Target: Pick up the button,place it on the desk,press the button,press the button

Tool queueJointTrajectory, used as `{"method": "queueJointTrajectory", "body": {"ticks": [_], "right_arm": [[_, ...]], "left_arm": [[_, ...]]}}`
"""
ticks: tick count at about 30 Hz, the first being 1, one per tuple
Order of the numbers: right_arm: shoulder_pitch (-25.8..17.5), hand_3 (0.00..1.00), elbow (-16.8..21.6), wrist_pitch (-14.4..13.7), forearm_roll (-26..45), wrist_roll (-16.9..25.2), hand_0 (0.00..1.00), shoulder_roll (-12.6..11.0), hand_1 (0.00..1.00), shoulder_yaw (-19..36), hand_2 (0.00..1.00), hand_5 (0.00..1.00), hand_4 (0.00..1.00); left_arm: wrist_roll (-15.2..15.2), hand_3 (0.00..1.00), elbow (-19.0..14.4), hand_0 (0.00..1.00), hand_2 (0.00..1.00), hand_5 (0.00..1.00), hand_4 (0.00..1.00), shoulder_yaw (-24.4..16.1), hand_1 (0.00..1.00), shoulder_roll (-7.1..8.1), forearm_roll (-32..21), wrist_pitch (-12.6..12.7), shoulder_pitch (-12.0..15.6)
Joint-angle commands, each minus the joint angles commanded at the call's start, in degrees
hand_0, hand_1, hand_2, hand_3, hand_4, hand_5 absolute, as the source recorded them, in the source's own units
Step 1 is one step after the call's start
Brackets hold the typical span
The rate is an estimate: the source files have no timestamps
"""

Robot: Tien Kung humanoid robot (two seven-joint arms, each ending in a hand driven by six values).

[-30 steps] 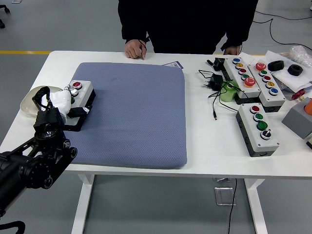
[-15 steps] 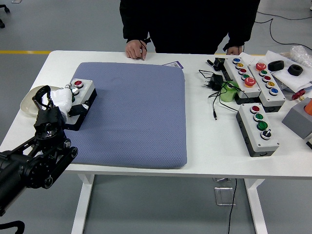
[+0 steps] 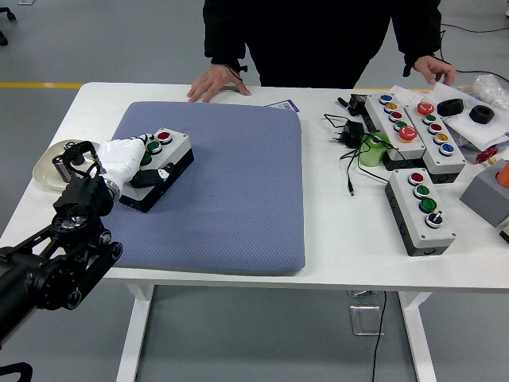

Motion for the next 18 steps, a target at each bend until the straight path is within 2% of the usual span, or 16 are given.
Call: {"method": "queueJointTrajectory", "body": {"ticks": [4, 7, 10, 18], "right_arm": [[-0.07, 0.583, 0.00, 0.00, -0.12, -0.03, 0.747, 0.01, 0.697, 0.10, 0.711, 0.132, 0.182], [-0.16, 0.583, 0.00, -0.01, -0.36, -0.06, 0.748, 0.04, 0.697, 0.28, 0.711, 0.132, 0.183], [-0.25, 0.583, 0.00, -0.01, -0.43, -0.08, 0.748, 0.05, 0.697, 0.35, 0.711, 0.132, 0.183], [-0.36, 0.582, 0.00, -0.03, -0.56, -0.12, 0.749, 0.13, 0.697, 0.42, 0.711, 0.131, 0.182]], "left_arm": [[-4.10, 0.337, -0.32, 0.212, 0.247, 0.002, 0.389, 1.73, 0.200, 0.85, 0.00, 1.33, 0.00], [-10.01, 0.334, -0.34, 0.200, 0.239, 0.002, 0.388, 3.70, 0.191, 2.08, 0.00, 2.48, -0.07], [-14.66, 0.334, -0.37, 0.200, 0.239, 0.002, 0.388, 5.32, 0.191, 3.06, 0.00, 3.27, -0.10], [-24.02, 0.331, -1.28, 0.194, 0.240, 0.002, 0.385, 9.56, 0.191, 5.57, -0.01, 9.54, -0.51]]}}
